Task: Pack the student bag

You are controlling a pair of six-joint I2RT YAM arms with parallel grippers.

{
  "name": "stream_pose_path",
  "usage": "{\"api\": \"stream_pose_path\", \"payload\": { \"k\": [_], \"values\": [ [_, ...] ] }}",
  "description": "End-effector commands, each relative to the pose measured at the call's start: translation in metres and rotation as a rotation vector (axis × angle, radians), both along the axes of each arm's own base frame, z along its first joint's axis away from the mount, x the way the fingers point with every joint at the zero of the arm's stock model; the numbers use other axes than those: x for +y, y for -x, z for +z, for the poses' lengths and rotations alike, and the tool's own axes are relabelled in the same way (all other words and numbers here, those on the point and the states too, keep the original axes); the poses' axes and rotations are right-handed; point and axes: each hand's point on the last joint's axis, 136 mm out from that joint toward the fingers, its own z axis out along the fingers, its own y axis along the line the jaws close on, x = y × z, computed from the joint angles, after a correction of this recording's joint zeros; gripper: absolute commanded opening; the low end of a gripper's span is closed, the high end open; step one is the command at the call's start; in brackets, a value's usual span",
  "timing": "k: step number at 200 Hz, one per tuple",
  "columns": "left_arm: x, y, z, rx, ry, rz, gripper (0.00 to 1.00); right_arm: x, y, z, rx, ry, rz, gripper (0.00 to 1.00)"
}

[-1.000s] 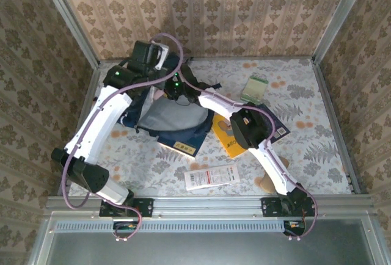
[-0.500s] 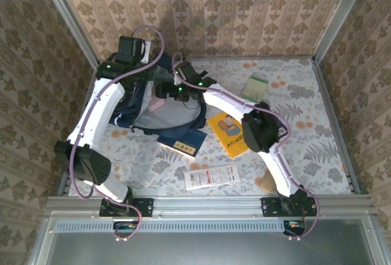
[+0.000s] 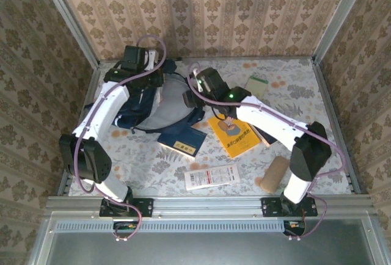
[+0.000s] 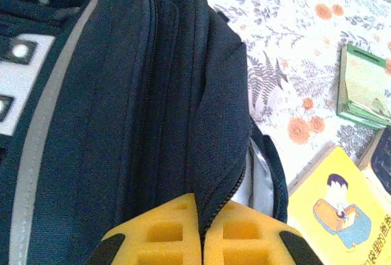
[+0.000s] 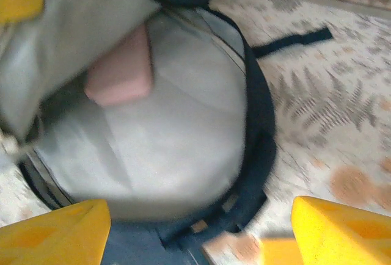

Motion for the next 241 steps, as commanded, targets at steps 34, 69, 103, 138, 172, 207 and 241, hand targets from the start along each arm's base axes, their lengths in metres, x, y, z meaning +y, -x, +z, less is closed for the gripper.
{"api": "stream_pose_path", "payload": {
  "k": [34,69,103,138,172,207,241],
  "values": [
    [-0.036,-0.003,-0.031,0.105,0.133,0.021,0.05,-0.099,0.061,-0.028,0.234,0.119,-0.251,1.00],
    [-0.037,0.001,-0.046,0.156,0.185,0.059,0.04,-0.191,0.120,-0.067,0.418,-0.021,-0.642,1.00],
    [-0.040,0.001,-0.057,0.211,0.218,0.086,0.00,-0.260,0.179,-0.100,0.586,-0.033,-0.998,1.00],
    [-0.039,0.000,-0.054,0.232,0.247,0.093,0.00,-0.285,0.213,-0.126,0.678,0.072,-1.142,1.00],
    [-0.036,0.001,-0.043,0.207,0.252,0.091,0.00,-0.275,0.230,-0.166,0.812,-0.029,-1.157,1.00],
    [-0.034,0.001,-0.035,0.191,0.260,0.086,0.00,-0.270,0.232,-0.186,0.831,-0.084,-1.161,1.00],
    [-0.033,0.000,-0.034,0.193,0.277,0.087,0.00,-0.271,0.235,-0.200,0.847,-0.090,-1.166,1.00]
  ]
}}
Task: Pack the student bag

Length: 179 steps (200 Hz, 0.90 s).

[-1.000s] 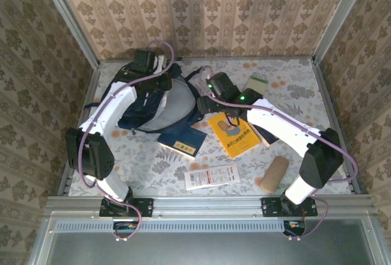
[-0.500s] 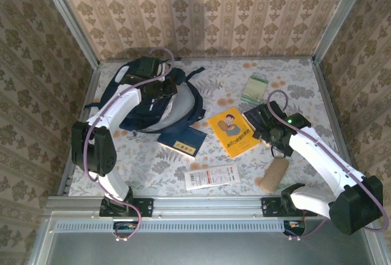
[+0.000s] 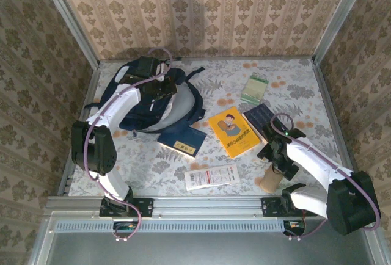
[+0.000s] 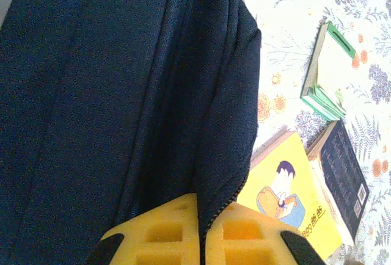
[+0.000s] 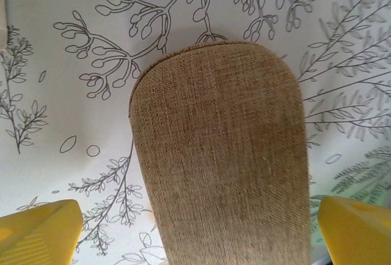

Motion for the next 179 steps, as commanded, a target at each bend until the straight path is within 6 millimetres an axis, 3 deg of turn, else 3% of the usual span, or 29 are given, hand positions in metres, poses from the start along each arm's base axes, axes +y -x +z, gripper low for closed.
{"api": "stream_pose_path", "payload": {
  "k": [1,48,131,179],
  "values": [
    [0.007,-0.008,0.028,-0.060,0.044,0.029,0.00,0.004,-0.002,-0.008,-0.009,-0.037,-0.031,1.00],
    [0.017,-0.015,0.027,-0.047,0.074,0.059,0.00,0.019,-0.009,-0.024,-0.039,-0.122,-0.017,0.98],
    [0.020,-0.017,0.027,-0.046,0.088,0.063,0.00,0.023,-0.016,-0.020,-0.129,-0.159,-0.003,0.54],
    [0.021,-0.017,0.034,-0.069,0.076,0.049,0.00,0.035,-0.037,0.008,-0.277,-0.213,0.079,0.46]
  ]
}}
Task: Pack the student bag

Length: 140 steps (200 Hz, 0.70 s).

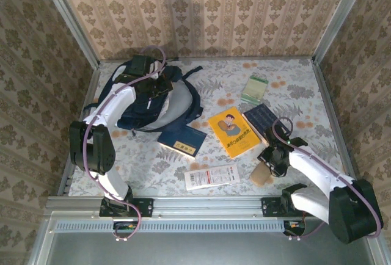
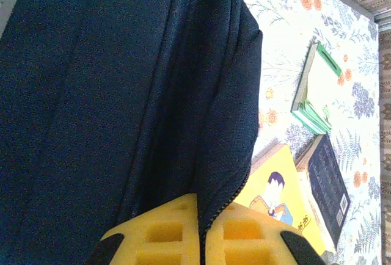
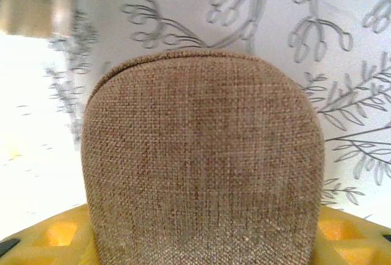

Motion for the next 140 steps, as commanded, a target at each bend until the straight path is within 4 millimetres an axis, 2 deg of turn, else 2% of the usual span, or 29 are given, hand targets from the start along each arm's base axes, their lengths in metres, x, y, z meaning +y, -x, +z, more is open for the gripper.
{"api": "stream_pose_path", "payload": {
  "k": [1,23,61,85,108,140],
  "values": [
    [0.006,-0.006,0.028,-0.073,0.016,0.013,0.00,0.012,-0.017,0.021,-0.121,-0.057,0.054,0.46],
    [0.002,-0.004,0.039,-0.094,0.021,-0.022,0.00,0.027,-0.032,0.040,-0.210,-0.123,0.100,0.41],
    [0.013,0.009,0.090,-0.229,-0.099,-0.040,0.00,0.071,-0.059,0.081,-0.348,-0.198,0.269,0.37],
    [0.027,0.020,0.121,-0.293,-0.125,-0.019,0.00,0.117,-0.081,0.115,-0.462,-0.244,0.422,0.37],
    [0.034,0.030,0.143,-0.337,-0.140,-0.021,0.00,0.163,-0.100,0.144,-0.535,-0.321,0.521,0.37],
    [0.046,0.039,0.162,-0.364,-0.181,-0.007,0.00,0.223,-0.127,0.184,-0.613,-0.399,0.611,0.39]
  ]
}}
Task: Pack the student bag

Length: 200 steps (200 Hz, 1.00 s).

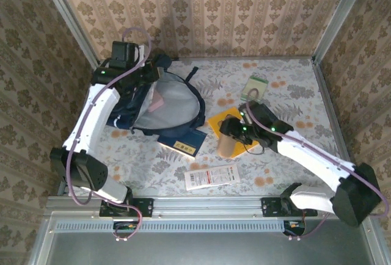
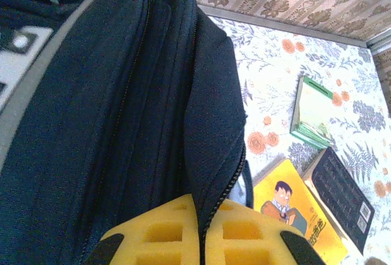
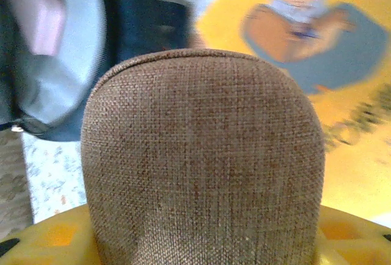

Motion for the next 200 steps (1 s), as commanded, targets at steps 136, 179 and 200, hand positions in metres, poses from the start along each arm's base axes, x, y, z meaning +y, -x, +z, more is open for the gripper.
{"api": "stream_pose_path", "payload": {
  "k": [136,179,200],
  "values": [
    [0.004,0.027,0.084,-0.165,0.004,-0.073,0.00,0.268,-0.116,0.034,-0.138,-0.341,0.472,0.40],
    [-0.002,0.024,0.089,-0.158,0.032,-0.091,0.00,0.305,-0.111,0.009,-0.077,-0.392,0.515,0.37],
    [-0.005,0.023,0.096,-0.174,0.053,-0.097,0.00,0.316,-0.115,-0.004,-0.052,-0.377,0.480,0.39]
  ]
}}
